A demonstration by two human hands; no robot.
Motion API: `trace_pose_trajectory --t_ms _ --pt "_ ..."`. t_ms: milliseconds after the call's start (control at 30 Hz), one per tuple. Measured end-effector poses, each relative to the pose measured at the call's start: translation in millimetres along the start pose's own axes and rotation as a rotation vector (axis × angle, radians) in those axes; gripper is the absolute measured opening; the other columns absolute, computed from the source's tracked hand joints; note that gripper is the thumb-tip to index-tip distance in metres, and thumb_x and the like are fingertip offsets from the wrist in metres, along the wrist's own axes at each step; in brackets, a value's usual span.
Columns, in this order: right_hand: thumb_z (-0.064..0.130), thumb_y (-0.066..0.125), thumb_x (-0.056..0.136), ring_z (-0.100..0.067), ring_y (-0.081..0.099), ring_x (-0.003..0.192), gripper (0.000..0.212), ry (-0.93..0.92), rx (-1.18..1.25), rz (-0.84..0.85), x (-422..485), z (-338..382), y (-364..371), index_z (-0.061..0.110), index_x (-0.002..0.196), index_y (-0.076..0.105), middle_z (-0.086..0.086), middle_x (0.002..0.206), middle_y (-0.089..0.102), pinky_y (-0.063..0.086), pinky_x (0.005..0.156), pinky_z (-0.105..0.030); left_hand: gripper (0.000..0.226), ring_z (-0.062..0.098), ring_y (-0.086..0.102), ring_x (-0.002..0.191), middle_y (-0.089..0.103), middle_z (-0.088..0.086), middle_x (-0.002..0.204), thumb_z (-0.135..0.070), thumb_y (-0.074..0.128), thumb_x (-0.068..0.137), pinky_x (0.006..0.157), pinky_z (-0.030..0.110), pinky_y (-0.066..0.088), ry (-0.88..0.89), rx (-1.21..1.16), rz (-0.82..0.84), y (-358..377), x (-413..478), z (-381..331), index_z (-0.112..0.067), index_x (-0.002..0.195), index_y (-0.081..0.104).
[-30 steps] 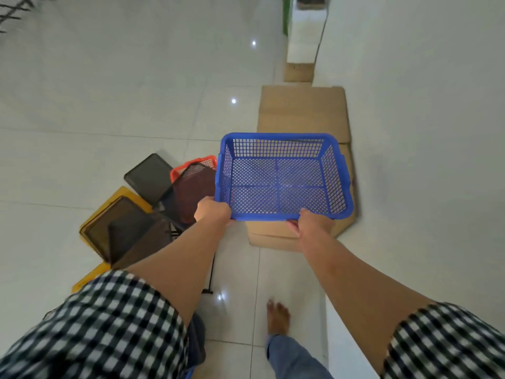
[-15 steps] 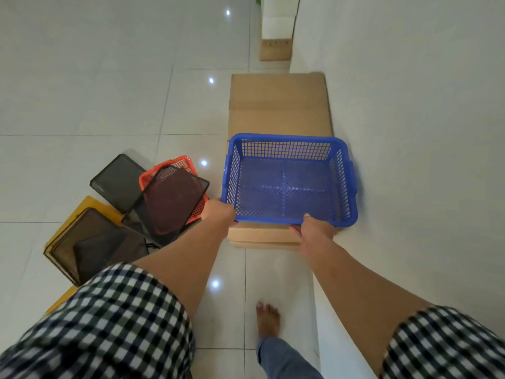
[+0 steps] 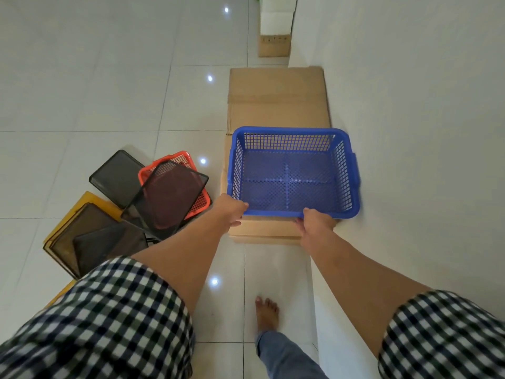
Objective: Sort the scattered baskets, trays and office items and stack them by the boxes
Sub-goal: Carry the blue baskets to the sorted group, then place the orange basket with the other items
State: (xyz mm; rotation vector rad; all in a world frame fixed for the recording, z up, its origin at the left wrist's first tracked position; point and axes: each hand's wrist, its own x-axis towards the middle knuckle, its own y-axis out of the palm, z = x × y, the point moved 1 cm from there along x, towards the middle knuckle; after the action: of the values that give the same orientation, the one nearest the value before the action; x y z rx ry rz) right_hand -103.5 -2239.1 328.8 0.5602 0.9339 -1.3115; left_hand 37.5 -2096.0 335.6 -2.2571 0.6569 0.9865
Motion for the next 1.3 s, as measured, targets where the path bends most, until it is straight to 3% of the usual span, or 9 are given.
trace_pose_trajectory --t_ms 67,200,300,433,600,800,933,1067,1300 --pt "0.009 0.065 0.095 -0.020 0.064 0.095 0.052 -0.004 -0.054 0.021 -3.7 -2.6 -0.5 0.004 0.141 0.044 -0.009 0.113 0.060 0.061 0.078 -0.035 0.033 0.022 0.060 0.092 0.059 0.010 0.110 -0.016 0.062 0.099 0.072 0.036 0.055 0.001 0.030 0.031 0.8 -8.3 0.4 -0.005 0.128 0.051" --pt "0.015 0.067 0.094 -0.020 0.060 0.092 0.054 -0.025 -0.068 0.039 -17.6 -9.6 -1.4 0.008 0.143 0.044 -0.007 0.122 0.057 0.057 0.071 -0.032 0.053 0.029 0.055 0.119 0.050 0.010 0.137 -0.026 0.063 0.098 0.081 0.037 0.052 0.015 0.073 0.015 -1.1 -26.9 8.1 -0.008 0.142 0.039" --pt "0.020 0.069 0.093 -0.017 0.056 0.083 0.064 -0.068 -0.115 0.032 -33.2 -18.6 -3.5 0.013 0.148 0.036 -0.004 0.116 0.053 0.056 0.084 -0.037 0.051 0.025 0.053 0.109 0.051 0.006 0.129 -0.027 0.062 0.098 0.080 0.035 0.049 0.058 0.096 -0.022 -6.3 -41.8 20.3 -0.010 0.140 0.040" --pt "0.022 0.060 0.099 -0.028 0.054 0.107 0.057 -0.079 -0.170 0.124 -61.8 -36.3 -7.5 0.012 0.149 0.033 -0.014 0.144 0.048 0.045 0.108 -0.043 0.059 0.028 0.054 0.115 0.053 0.011 0.137 -0.026 0.063 0.095 0.088 0.037 0.050 0.116 0.209 -0.086 -21.7 -69.4 44.8 -0.008 0.146 0.039" --pt "0.026 0.066 0.094 -0.036 0.054 0.122 0.077 -0.293 -0.533 0.115 -107.0 -77.2 -4.5 0.012 0.155 0.022 -0.017 0.142 0.051 0.042 0.094 -0.036 0.071 0.034 0.051 0.130 0.047 0.017 0.149 -0.029 0.063 0.094 0.105 0.040 0.045 0.144 0.344 -0.173 -60.6 -105.9 86.9 -0.004 0.152 0.030" --pt "0.025 0.066 0.094 -0.037 0.052 0.130 0.079 -0.478 -0.813 0.256 -166.8 -142.2 7.5 0.012 0.157 0.021 -0.018 0.145 0.051 0.043 0.101 -0.039 0.077 0.033 0.051 0.130 0.046 0.015 0.151 -0.027 0.059 0.096 0.096 0.032 0.045 0.109 0.351 -0.269 -127.1 -152.5 155.0 -0.008 0.158 0.018" --pt "0.032 0.067 0.094 -0.035 0.051 0.132 0.079 -0.528 -0.936 0.377 -205.0 -188.5 21.8 0.015 0.156 0.023 -0.016 0.148 0.049 0.043 0.103 -0.037 0.079 0.031 0.041 0.141 0.038 0.012 0.158 -0.030 0.057 0.097 0.107 0.035 0.040 0.060 0.344 -0.335 -171.8 -181.0 208.1 -0.009 0.160 0.015" --pt "0.034 0.068 0.094 -0.035 0.049 0.134 0.079 -0.575 -1.022 0.486 -235.0 -227.1 36.0 0.015 0.156 0.023 -0.014 0.152 0.045 0.042 0.102 -0.035 0.082 0.030 0.047 0.136 0.039 0.012 0.157 -0.033 0.058 0.098 0.089 0.031 0.045 -0.004 0.305 -0.413 -205.6 -204.2 253.0 -0.010 0.160 0.010" --pt "0.033 0.069 0.093 -0.032 0.040 0.143 0.084 -0.612 -1.063 0.591 -256.9 -256.5 56.5 0.018 0.159 0.019 -0.009 0.160 0.036 0.038 0.112 -0.040 0.079 0.033 0.046 0.136 0.041 0.013 0.155 -0.029 0.058 0.098 0.096 0.034 0.043 -0.050 0.207 -0.444 -232.3 -210.1 292.8 -0.009 0.159 0.013"
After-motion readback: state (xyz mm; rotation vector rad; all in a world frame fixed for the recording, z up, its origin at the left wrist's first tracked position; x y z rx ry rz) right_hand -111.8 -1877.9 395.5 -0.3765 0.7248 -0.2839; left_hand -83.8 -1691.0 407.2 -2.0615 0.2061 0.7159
